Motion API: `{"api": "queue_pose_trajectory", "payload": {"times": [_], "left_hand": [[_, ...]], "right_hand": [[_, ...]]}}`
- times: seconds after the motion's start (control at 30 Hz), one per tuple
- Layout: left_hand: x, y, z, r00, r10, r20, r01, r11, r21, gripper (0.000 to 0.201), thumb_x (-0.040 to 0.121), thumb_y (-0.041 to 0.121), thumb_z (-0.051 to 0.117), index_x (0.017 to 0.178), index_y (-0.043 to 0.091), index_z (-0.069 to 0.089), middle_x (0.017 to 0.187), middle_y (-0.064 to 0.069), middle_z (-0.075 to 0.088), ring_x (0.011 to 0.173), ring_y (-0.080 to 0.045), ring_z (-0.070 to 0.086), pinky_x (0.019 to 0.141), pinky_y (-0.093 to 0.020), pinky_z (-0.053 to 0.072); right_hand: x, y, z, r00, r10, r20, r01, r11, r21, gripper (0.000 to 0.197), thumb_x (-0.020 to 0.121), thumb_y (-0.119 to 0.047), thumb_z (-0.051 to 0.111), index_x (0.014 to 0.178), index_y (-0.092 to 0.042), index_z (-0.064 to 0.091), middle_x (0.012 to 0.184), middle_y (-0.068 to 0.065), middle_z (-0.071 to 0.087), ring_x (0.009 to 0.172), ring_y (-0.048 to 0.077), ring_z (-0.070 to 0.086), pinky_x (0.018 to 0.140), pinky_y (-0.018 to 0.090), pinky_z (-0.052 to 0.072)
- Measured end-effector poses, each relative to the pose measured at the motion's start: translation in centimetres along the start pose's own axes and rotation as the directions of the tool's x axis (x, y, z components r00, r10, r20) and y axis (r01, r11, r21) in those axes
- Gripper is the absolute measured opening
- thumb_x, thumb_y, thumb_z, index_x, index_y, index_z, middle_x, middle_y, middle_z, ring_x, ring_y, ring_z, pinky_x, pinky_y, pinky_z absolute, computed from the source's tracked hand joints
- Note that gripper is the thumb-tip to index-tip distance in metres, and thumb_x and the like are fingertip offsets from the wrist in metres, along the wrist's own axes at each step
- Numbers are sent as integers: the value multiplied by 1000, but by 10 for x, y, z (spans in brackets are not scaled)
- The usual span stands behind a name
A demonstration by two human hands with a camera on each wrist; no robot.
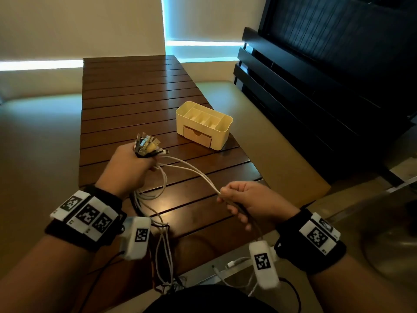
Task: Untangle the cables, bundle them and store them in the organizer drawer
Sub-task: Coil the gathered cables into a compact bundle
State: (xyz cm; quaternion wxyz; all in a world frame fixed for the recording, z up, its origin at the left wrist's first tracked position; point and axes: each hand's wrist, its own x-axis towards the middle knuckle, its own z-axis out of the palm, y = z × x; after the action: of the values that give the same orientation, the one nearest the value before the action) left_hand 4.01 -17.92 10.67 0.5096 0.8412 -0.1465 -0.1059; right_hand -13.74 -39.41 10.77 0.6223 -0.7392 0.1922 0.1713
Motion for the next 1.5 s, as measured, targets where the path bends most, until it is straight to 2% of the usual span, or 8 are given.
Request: {"api": "queue_pose_trajectory", "payload": {"times": [0.27,0.5,0.67,0.87,1.07,1.2,1.33,1.5], "left_hand": [[-30,11,11,993,26,117,23,917,-398,11,94,16,64,103,11,67,49,6,46,42,-10,30,39,-24,29],[-53,15,11,976,98,193,20,845,-534,13,96,15,58,105,6,61,59,-3,54,44,-10,36,41,-23,31],[-68,23,11,977,163,136,-46,788,-614,25,93,20,60,105,-2,59,60,-3,47,46,-12,41,43,-24,35],[-66,49,-10,985,169,-24,-120,586,-801,15,92,16,58,104,7,57,62,-4,41,43,-6,38,41,-21,31],[-72,38,-18,978,206,20,-133,700,-701,15,97,16,58,82,16,57,59,-3,38,46,-13,33,47,-28,36],[-78,29,-13,982,177,65,-98,776,-623,19,93,32,61,83,16,58,59,2,45,54,-14,43,65,-42,46],[-86,36,-8,963,183,196,-24,788,-616,16,89,35,60,93,20,65,67,-3,55,71,-26,57,75,-37,58],[-88,47,-6,947,233,221,-100,868,-486,23,99,16,55,79,26,60,61,1,51,52,-17,49,53,-31,46]], "right_hand": [[14,16,5,979,172,-112,-192,570,-799,32,95,-45,56,118,-25,66,117,-4,66,104,12,60,92,33,51],[14,-27,18,941,-322,-102,253,872,-419,33,92,-39,62,124,-40,57,118,-20,60,106,-4,58,83,19,51],[21,-34,56,913,-374,160,373,927,41,52,82,-39,72,130,-39,51,127,-12,63,115,0,60,88,20,52],[43,-15,100,894,-82,440,340,764,-548,42,85,-52,63,117,-25,66,115,-2,69,105,17,64,96,42,52],[52,-28,62,910,127,394,232,633,-739,70,69,-57,78,131,-52,46,134,-17,56,117,9,55,100,38,45],[33,-57,31,911,-219,348,325,902,-285,77,68,-42,81,135,-54,44,141,-21,49,132,8,46,108,43,42],[16,-82,39,760,-613,214,608,788,96,71,83,-35,67,147,-25,37,145,-10,51,133,12,50,103,34,49],[17,-98,58,693,-711,120,714,700,16,52,87,-36,60,138,-25,52,130,-10,62,122,15,59,94,39,56]]}}
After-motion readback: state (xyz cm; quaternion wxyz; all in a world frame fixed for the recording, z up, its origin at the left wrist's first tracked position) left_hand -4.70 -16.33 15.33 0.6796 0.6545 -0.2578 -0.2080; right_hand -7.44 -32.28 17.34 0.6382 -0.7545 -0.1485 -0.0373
